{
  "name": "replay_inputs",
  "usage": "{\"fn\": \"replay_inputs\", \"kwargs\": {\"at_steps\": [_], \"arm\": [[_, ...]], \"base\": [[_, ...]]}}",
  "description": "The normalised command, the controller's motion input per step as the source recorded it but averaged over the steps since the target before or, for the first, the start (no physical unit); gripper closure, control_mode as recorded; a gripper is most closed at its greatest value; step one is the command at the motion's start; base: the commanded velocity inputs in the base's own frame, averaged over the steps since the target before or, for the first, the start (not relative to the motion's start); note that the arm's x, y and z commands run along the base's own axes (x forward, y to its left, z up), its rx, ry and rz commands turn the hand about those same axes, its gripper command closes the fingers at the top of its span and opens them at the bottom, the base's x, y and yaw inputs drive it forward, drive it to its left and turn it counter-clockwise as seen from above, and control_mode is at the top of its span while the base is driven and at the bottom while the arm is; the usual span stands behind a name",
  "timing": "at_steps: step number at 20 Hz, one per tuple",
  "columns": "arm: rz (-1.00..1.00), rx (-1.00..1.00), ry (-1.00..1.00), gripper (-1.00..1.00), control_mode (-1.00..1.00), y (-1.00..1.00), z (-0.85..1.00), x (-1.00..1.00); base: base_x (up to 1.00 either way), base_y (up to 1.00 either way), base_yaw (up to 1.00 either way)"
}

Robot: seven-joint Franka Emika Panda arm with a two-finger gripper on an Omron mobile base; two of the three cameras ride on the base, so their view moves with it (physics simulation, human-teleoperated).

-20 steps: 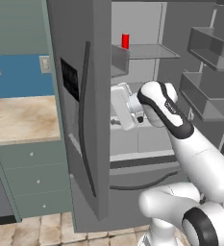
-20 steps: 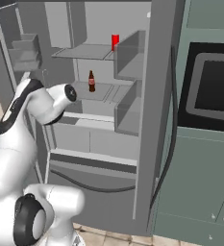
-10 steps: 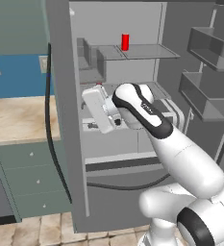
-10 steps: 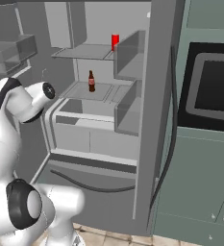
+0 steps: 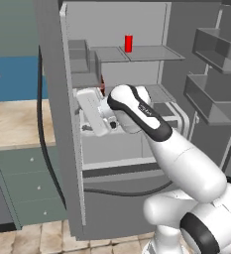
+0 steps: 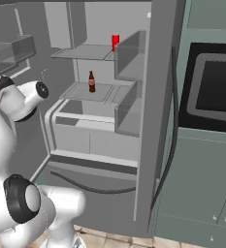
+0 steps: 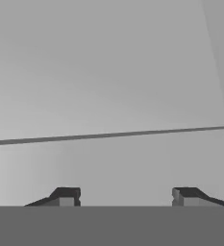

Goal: Open the fridge, grab two sodas, and place both sodas inside the bowl with ice on the dining counter.

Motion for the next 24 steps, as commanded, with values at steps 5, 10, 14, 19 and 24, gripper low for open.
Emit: {"fn": "replay_inputs", "kwargs": {"at_steps": [5, 10, 14, 19, 24], "arm": [[0.00, -0.04, -0.03, -1.00, -1.00, -0.07, 0.00, -0.13], [0.00, -0.08, -0.08, -1.00, -1.00, -0.43, 0.00, -0.20], [0.00, -0.11, -0.16, -1.00, -1.00, -0.62, 0.00, -0.25], [-0.05, -0.19, -0.16, -1.00, -1.00, -0.65, 0.00, -0.35], [-0.12, -0.26, -0.14, -1.00, -1.00, -0.75, 0.00, -0.47]], "base": [[0.00, 0.00, 0.00], [0.00, 0.00, 0.00], [0.00, 0.00, 0.00], [0.00, 0.00, 0.00], [0.00, 0.00, 0.00]]}}
